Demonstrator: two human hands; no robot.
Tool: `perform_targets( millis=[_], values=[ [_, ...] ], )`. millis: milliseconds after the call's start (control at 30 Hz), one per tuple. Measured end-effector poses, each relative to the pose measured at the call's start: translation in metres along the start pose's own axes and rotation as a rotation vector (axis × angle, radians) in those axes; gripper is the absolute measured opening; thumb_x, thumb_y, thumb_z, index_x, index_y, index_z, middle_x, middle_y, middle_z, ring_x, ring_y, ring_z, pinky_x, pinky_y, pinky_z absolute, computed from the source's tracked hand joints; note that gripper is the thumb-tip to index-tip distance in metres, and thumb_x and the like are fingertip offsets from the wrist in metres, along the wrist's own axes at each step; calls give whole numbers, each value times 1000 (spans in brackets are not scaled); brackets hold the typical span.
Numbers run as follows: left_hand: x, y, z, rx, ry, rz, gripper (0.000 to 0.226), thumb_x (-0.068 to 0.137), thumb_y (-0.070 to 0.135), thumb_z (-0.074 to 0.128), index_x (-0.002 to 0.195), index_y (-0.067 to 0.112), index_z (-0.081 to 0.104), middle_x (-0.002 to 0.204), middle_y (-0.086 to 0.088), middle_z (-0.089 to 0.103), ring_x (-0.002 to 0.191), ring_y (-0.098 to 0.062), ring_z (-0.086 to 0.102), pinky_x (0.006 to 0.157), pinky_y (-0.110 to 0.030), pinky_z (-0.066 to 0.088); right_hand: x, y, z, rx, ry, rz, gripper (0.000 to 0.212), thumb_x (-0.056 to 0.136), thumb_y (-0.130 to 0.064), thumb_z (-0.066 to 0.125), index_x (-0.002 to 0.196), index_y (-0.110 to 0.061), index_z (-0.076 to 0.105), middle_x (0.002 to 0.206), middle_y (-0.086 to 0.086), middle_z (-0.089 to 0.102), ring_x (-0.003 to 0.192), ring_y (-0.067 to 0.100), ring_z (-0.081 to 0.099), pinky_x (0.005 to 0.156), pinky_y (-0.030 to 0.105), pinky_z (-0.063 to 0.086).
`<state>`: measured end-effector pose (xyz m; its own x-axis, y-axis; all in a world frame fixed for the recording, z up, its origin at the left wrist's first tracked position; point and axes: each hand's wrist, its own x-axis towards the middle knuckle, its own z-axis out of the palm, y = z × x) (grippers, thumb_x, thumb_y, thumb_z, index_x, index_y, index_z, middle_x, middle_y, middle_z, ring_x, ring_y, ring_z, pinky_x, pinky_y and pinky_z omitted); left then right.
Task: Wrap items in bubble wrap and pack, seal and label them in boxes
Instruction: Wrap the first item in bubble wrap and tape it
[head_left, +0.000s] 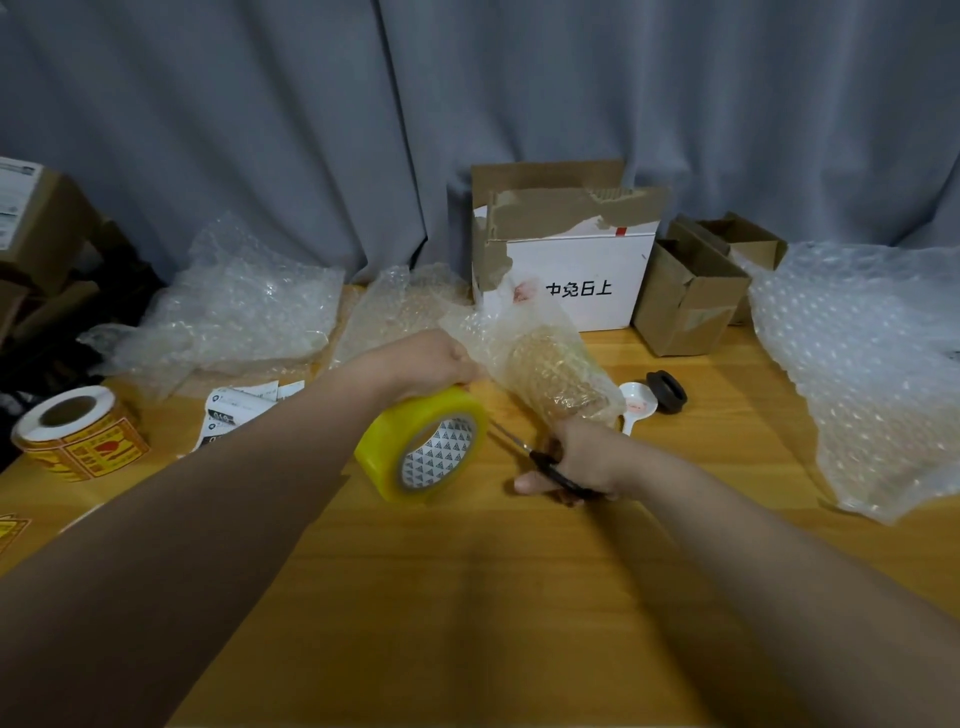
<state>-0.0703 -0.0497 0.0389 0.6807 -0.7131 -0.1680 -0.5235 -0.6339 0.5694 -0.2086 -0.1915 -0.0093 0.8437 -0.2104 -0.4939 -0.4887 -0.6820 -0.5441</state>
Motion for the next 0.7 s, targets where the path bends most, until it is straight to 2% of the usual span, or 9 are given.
perform_targets(
  millis=[33, 67, 100, 167, 233, 333, 433, 533, 700],
  values=[
    [-3, -2, 0, -35, 17, 12, 32, 93, 36, 55, 76, 10, 64, 74, -3, 63, 58, -7, 51, 53, -18, 38, 1, -6, 2, -159, 10, 32, 65, 74, -53, 73, 113, -4, 55, 95, 9, 68, 79, 19, 66, 62, 26, 52],
    [-7, -4, 0, -68, 30, 20, 33, 94, 35, 54, 81, 7, 66, 80, -4, 65, 63, -6, 53, 57, -18, 40, 3, -13, 4, -291, 32, 70, 75, 74, -54, 73, 124, -3, 48, 112, 12, 63, 97, 24, 63, 77, 30, 51],
    [-11, -7, 0, -99, 40, 24, 33, 95, 34, 53, 85, 7, 67, 84, -4, 67, 69, -8, 56, 62, -19, 43, 6, -17, 7, -357, 62, 110, 85, 75, -51, 74, 133, -2, 37, 123, 14, 57, 109, 28, 57, 85, 33, 48],
    [-20, -11, 0, -175, 53, 32, 27, 95, 32, 52, 82, 13, 66, 89, -4, 68, 79, -14, 60, 70, -24, 46, 10, -23, 12, -416, 113, 162, 89, 78, -36, 77, 140, -2, 24, 126, 17, 53, 113, 32, 54, 83, 37, 46],
    [-29, -15, 1, -232, 74, 49, 20, 95, 28, 53, 83, 16, 64, 87, 2, 66, 77, -9, 59, 66, -20, 45, 10, -24, 15, -531, 197, 130, 75, 81, -27, 76, 135, -2, 30, 121, 16, 55, 109, 33, 56, 74, 37, 43],
    [-41, -18, 4, -268, 130, 125, 17, 95, 22, 54, 94, 9, 64, 90, 5, 64, 77, -2, 55, 64, -10, 43, 4, -32, 12, -694, 237, 67, 73, 79, -36, 76, 131, -3, 36, 122, 13, 54, 112, 33, 56, 74, 36, 41],
    [-49, -19, 9, -254, 196, 206, 16, 95, 20, 54, 93, 7, 64, 85, 7, 62, 75, 2, 53, 61, 0, 38, 2, -45, 8, -729, 155, 81, 83, 76, -44, 76, 135, -3, 34, 126, 14, 53, 114, 32, 55, 85, 38, 46],
    [-51, -18, 15, -221, 232, 258, 16, 95, 19, 54, 89, 7, 64, 83, 2, 61, 74, -2, 51, 63, -2, 38, 3, -51, 7, -748, 83, 23, 85, 77, -44, 75, 138, -4, 31, 131, 15, 49, 118, 33, 51, 93, 39, 44],
    [-51, -13, 18, -196, 200, 307, 13, 94, 15, 55, 83, 12, 62, 76, 9, 56, 71, 0, 50, 64, -5, 38, 2, -60, 7, -842, 24, -12, 67, 86, -46, 65, 135, -7, 39, 127, 13, 52, 114, 30, 52, 85, 35, 41]
  ],
)
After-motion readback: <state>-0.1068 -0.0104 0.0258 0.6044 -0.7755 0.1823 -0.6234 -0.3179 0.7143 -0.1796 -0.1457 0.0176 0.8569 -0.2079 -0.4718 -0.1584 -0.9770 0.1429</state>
